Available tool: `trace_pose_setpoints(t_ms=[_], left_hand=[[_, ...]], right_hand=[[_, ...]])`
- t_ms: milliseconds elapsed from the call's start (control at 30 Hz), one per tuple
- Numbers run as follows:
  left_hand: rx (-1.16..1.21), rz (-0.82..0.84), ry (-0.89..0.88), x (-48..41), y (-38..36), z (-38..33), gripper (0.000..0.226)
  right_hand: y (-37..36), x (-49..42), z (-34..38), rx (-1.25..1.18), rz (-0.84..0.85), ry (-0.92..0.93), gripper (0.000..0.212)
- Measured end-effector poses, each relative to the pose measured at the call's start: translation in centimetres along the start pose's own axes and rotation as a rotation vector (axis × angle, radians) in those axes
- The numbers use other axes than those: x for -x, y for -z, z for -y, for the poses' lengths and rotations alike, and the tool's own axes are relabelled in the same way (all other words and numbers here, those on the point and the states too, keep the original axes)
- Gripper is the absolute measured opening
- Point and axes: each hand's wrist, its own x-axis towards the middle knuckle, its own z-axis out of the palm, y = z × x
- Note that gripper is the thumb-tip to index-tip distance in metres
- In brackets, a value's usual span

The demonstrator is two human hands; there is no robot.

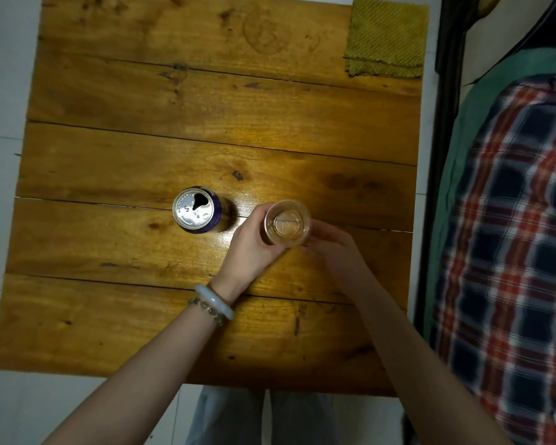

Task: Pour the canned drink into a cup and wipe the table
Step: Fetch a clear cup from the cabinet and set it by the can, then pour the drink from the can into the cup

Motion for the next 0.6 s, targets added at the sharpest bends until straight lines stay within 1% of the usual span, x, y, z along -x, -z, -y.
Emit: trace_pose_setpoints(t_ms=[100, 233, 300, 367, 433, 533, 600], left_hand=[[-0.002, 0.008, 0.005, 0.1, 0.1, 0.1, 0.063], [-0.040, 0.040, 0.055, 0.9, 0.8, 0.5, 0.085], [-0.030, 0.048, 0.094, 1.6, 1.4, 0.7, 0.089], [-0.010, 0.039, 0.121, 2.8, 2.0, 0.8, 0.086], [0.000, 0.014, 0.144, 4.2, 2.8, 0.9, 0.079], [0.070, -0.011, 0.195, 6.2, 4.5, 0.9, 0.062], [0.098, -0.038, 0.218, 7.3, 5.9, 0.6, 0.054]], right_hand=[[0.0, 0.2, 0.1, 0.005, -0.003, 0.002, 0.043], [0.0, 0.7, 0.7, 0.032, -0.019, 0.006, 0.050], [0.4, 1.0, 1.0, 0.041, -0.072, -0.007, 0.051], [1.0, 1.5, 1.5, 0.096, -0.123, 0.001, 0.050], [1.5, 2.4, 2.4, 0.183, -0.160, 0.048, 0.049], [1.4, 3.9, 4.1, 0.263, -0.227, 0.154, 0.047], [0.6, 4.8, 5.3, 0.307, -0.244, 0.235, 0.046]])
